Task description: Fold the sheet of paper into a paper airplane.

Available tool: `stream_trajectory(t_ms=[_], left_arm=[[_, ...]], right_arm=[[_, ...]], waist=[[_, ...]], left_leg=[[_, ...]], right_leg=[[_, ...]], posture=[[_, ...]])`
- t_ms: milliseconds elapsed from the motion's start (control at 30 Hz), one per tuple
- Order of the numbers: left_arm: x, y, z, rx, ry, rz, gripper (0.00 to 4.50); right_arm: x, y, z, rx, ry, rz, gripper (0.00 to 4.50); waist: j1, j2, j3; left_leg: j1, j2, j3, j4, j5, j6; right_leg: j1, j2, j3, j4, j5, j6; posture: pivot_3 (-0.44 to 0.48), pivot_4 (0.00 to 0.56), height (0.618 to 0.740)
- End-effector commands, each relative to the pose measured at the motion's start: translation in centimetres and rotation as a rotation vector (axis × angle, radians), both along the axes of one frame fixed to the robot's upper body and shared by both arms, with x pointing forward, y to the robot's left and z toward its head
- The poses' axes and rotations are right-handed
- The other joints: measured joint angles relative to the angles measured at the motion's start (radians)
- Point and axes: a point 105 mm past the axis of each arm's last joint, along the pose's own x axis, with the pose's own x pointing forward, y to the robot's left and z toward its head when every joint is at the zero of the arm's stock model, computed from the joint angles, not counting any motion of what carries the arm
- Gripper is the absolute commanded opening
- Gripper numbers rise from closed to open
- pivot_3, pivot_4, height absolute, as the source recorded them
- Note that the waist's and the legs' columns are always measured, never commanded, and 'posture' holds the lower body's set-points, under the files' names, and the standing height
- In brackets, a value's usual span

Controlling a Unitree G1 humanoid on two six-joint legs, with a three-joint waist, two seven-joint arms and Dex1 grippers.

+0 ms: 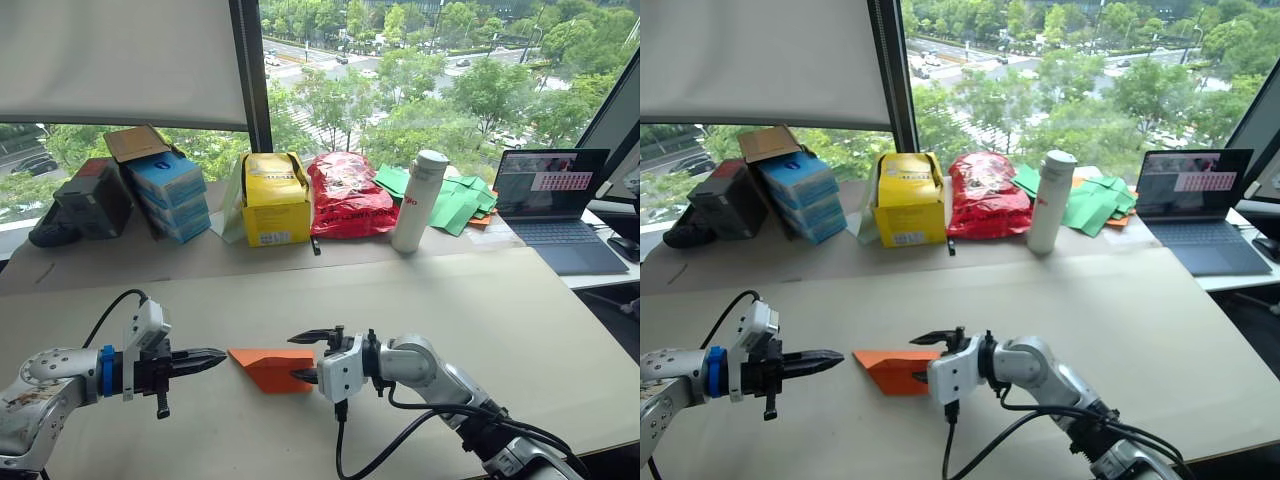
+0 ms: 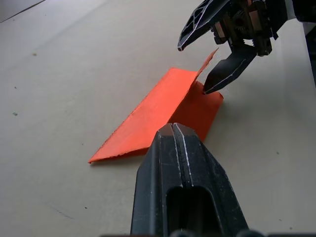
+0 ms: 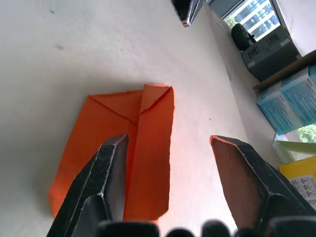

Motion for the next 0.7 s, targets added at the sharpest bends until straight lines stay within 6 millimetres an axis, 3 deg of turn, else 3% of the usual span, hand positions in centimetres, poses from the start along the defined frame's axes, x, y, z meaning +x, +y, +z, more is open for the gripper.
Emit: stream_trajectory(t_ms=[33,200,367,467,633,700], left_arm=[[0.0,0.2,0.3,0.003,-0.032,-0.002,0.0],[0.1,0.0,0.4,0.001,-0.039,0.0,0.0],[0.3,0.0,0.5,-0.003,-0.047,0.006,0.0],[0.8,-0.4,1.0,-0.025,-0.06,0.013,0.0],[1.7,-0.6,2.0,-0.065,-0.079,0.035,0.0],[1.8,-0.8,2.2,-0.067,-0.078,0.03,0.0]], right_arm=[[-0.1,0.1,1.7,0.053,0.054,-0.008,1.71],[-0.2,0.0,0.9,-0.012,0.1,-0.001,0.05],[0.0,0.0,0.1,-0.053,0.126,-0.001,0.05],[1.4,0.2,1.1,-0.006,0.13,-0.044,0.05],[5.5,-0.3,5.7,0.1,-0.074,-0.153,0.05],[6.1,-0.6,7.5,0.126,-0.204,-0.163,0.05]], waist=[[0.0,0.0,0.0],[0.0,0.0,0.0],[0.0,0.0,0.0],[0.0,0.0,0.0],[-0.001,0.0,0.0],[-0.002,0.0,0.0]], left_leg=[[0.0,0.0,0.0,0.0,0.0,0.0],[0.0,0.0,0.0,0.0,0.0,0.0],[0.0,0.0,0.0,0.0,0.0,0.0],[0.0,0.0,0.0,0.0,0.0,0.0],[0.0,0.0,0.0,0.001,0.001,-0.002],[0.0,0.0,0.0,0.0,0.002,-0.004]], right_leg=[[0.0,0.0,0.0,0.0,0.0,0.0],[0.0,0.0,0.0,0.0,0.0,0.0],[0.0,0.0,0.0,0.0,0.0,0.0],[0.0,0.0,0.0,0.0,0.0,0.0],[-0.001,0.0,-0.001,0.001,0.0,0.0],[-0.001,0.0,-0.001,0.001,0.0,-0.001]], posture=[[0.0,0.15,0.74],[0.0,0.15,0.74],[0.0,0.15,0.74],[0.0,0.15,0.74],[0.0,0.15,0.74],[0.0,0.15,0.74]])
